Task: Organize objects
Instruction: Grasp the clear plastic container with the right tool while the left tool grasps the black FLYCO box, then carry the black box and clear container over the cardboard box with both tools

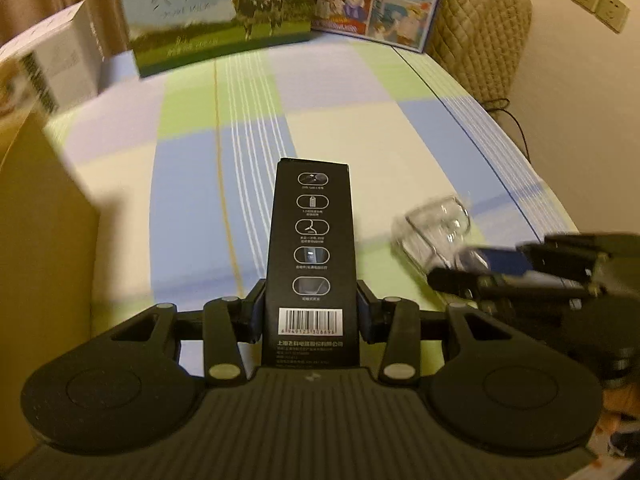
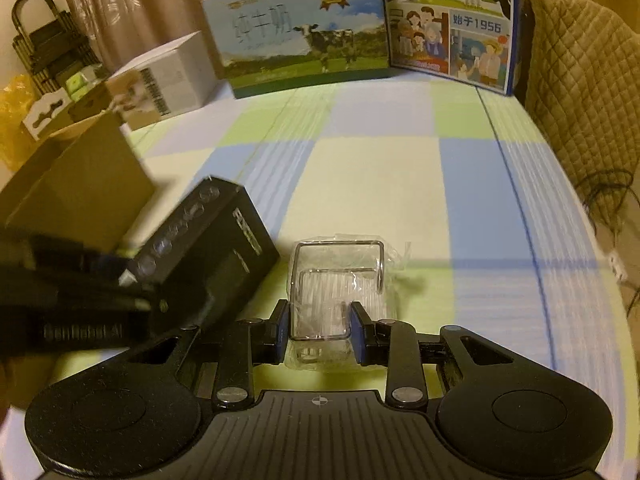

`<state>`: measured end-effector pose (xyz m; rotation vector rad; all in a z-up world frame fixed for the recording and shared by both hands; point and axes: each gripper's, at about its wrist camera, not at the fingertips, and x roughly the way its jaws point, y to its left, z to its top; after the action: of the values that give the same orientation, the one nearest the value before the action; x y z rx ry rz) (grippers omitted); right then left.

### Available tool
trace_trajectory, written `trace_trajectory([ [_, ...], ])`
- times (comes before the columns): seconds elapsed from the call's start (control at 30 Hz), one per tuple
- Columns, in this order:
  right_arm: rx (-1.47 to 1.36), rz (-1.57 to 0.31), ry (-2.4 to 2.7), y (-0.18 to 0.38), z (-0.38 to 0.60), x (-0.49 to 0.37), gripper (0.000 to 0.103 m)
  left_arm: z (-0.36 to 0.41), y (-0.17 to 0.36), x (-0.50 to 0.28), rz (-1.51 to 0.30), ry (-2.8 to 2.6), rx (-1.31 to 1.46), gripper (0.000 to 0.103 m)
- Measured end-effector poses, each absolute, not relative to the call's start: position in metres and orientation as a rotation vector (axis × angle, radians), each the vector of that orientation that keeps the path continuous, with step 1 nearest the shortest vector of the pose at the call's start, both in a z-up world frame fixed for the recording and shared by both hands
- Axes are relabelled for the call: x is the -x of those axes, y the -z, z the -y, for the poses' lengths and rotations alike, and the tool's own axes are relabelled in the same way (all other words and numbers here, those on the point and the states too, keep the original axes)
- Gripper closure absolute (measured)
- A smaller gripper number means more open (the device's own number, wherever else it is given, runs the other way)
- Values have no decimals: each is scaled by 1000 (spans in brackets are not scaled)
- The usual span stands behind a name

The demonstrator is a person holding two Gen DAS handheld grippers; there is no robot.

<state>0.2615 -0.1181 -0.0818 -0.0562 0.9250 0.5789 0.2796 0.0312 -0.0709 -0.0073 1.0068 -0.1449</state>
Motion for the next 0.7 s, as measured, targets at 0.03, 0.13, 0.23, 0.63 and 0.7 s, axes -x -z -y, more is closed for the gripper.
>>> trace_trajectory([
  [0.03,57,-926,-575,81,119,-249,75,-31,70,-265,-1006,146,24,65],
  [0.13,44,-934,-562,80,125,-219,75,-30,68,-223,-1008,145,42,65],
  [0.23,25,-939,-541,76,134,-196,75,-31,65,-192,-1019,135,55,65],
  [0.63,37,-864,-539,22,149,-116,76,-39,13,-107,-956,119,79,65],
  [0.7,38,-848,-542,13,149,-106,75,-39,4,-94,-941,123,83,65],
])
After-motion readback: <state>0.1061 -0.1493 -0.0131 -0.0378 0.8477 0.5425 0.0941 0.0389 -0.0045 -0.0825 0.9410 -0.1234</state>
